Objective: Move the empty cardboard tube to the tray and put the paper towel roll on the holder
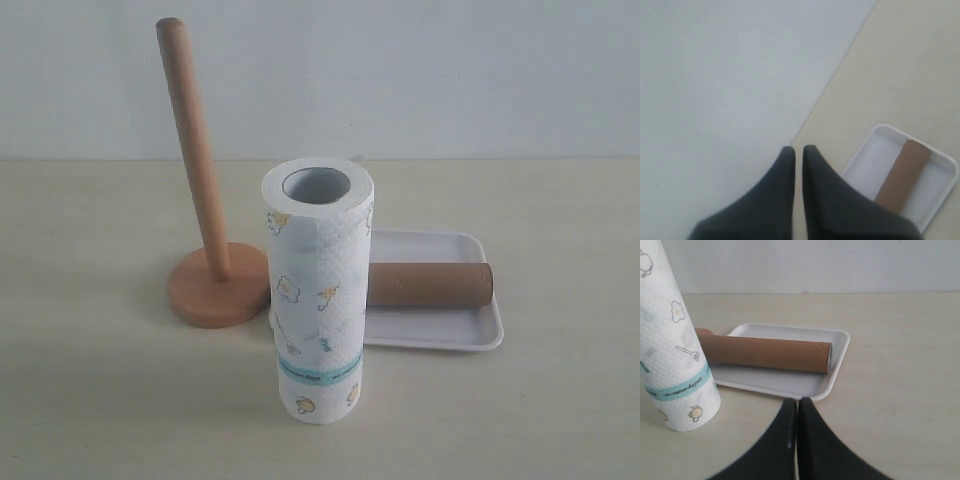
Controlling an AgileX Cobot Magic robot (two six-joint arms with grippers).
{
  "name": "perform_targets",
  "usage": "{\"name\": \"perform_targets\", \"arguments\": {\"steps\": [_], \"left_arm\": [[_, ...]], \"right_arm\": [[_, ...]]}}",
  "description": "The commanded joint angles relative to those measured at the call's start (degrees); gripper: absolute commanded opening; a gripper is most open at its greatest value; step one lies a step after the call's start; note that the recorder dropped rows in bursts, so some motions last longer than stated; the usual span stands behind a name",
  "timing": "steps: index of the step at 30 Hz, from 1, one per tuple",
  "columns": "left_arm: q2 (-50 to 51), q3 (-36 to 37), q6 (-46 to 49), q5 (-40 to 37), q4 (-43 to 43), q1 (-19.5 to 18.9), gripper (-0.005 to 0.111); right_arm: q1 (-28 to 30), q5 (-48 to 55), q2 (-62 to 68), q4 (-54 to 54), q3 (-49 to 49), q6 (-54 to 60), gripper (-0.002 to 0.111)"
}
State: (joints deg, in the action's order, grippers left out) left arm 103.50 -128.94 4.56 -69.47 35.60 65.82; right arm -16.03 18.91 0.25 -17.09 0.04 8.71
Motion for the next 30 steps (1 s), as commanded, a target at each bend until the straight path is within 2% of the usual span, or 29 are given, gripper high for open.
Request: {"name": "perform_targets", "arguments": {"steps": [1, 6, 9, 15, 18, 20, 28, 30], "left_arm": [[-6.49, 0.29, -4.05, -0.49, -3.44, 0.11, 0.004], [-14.58, 4.9, -7.54, -0.49, -5.4, 0.11, 0.004], [-19.86, 9.98, -11.78, -0.49, -5.64, 0.11, 0.004], [-30.84, 23.68, -20.27, -0.49, -5.64, 0.11, 0.004], [-37.1, 33.77, -24.39, -0.49, -5.89, 0.11, 0.004], [-41.17, 40.23, -27.88, 2.17, -6.03, 0.11, 0.004], [-60.15, 67.67, -36.43, 25.23, -9.73, 0.11, 0.004], [-64.33, 73.21, -36.74, 28.55, -10.55, 0.11, 0.004]], "right_arm": [[0.14, -0.48, -0.25, -0.04, -0.04, 0.2, 0.0], [0.14, -0.48, -0.25, -0.04, -0.04, 0.2, 0.0], [0.14, -0.48, -0.25, -0.04, -0.04, 0.2, 0.0], [0.14, -0.48, -0.25, -0.04, -0.04, 0.2, 0.0], [0.14, -0.48, -0.25, -0.04, -0.04, 0.2, 0.0], [0.14, -0.48, -0.25, -0.04, -0.04, 0.2, 0.0], [0.14, -0.48, -0.25, -0.04, -0.04, 0.2, 0.0], [0.14, -0.48, -0.25, -0.04, -0.04, 0.2, 0.0]]}}
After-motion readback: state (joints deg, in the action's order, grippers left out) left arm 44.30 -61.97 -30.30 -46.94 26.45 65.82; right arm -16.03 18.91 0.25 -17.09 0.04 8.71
